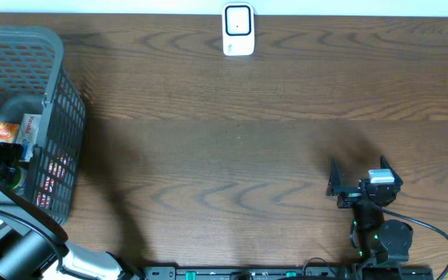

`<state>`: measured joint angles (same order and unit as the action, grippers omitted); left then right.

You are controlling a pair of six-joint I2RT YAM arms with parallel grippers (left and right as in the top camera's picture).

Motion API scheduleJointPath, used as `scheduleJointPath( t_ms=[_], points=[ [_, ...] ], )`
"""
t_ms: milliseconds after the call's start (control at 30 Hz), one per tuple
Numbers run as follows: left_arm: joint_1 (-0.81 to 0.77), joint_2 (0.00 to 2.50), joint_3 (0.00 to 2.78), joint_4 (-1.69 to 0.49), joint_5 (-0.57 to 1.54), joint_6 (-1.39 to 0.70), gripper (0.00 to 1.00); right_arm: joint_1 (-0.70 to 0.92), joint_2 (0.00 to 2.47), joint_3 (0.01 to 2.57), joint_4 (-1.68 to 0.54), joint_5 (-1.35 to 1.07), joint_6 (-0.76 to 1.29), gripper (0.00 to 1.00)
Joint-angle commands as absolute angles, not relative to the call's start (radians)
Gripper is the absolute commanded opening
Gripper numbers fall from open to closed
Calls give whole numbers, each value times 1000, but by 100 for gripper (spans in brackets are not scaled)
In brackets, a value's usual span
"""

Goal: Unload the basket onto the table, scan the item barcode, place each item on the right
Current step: 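Reach the left gripper into the basket and grasp the green-lidded jar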

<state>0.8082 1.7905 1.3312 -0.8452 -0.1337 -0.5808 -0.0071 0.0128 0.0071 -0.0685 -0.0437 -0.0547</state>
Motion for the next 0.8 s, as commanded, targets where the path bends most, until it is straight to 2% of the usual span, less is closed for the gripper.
scheduleJointPath(
  t_ms=[0,567,767],
  points=[
    [812,1797,1327,-827,-143,-596,98,2,8,6,-72,-35,-39,99],
    [812,1893,1325,-778,-143,-596,99,2,8,6,-72,-35,-39,99],
    [812,1893,1326,-780,-143,-596,82,2,8,6,-72,-35,-39,99]
  ],
)
